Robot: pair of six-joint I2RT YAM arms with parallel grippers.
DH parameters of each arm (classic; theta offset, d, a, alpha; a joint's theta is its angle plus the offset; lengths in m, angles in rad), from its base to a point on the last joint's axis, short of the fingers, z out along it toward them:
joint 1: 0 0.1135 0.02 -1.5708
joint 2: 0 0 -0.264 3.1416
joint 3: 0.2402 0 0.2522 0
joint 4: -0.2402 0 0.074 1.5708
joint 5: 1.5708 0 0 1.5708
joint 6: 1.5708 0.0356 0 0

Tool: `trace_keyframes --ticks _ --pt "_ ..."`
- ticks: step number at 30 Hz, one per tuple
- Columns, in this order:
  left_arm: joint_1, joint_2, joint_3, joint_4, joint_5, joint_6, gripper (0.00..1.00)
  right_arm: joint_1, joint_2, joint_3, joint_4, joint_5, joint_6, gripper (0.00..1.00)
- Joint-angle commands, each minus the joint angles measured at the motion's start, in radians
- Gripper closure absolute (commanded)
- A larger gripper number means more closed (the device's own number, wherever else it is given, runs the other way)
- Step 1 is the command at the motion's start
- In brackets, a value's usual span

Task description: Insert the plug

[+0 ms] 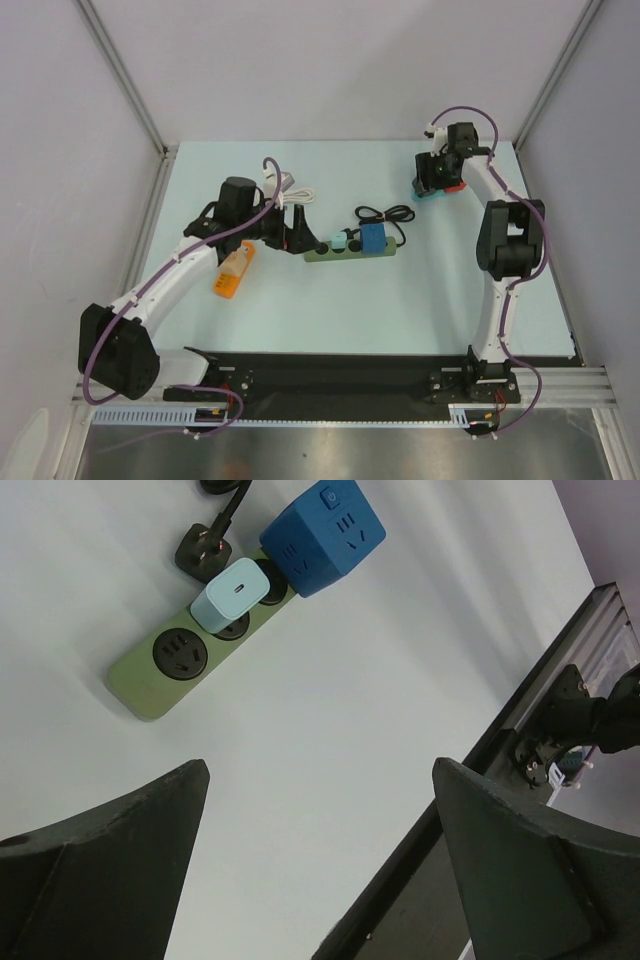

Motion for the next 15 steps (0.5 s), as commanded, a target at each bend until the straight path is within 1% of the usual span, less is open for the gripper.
trace_keyframes --ticks 1,5,15 --pt "0.0 -0.021 -0.001 0.037 0.034 0.017 0.0 0.007 -0.031 -0.022 0.103 -0.02 -0.02 1.0" --pt "0.002 -0.018 -0.004 0.04 0.051 0.012 0.0 0.007 -0.061 -0.094 0.151 -0.001 -0.027 1.0" --pt "0.002 -0.023 -0.005 0.043 0.05 0.011 0.0 0.025 -0.083 -0.094 0.172 0.032 -0.063 1.0"
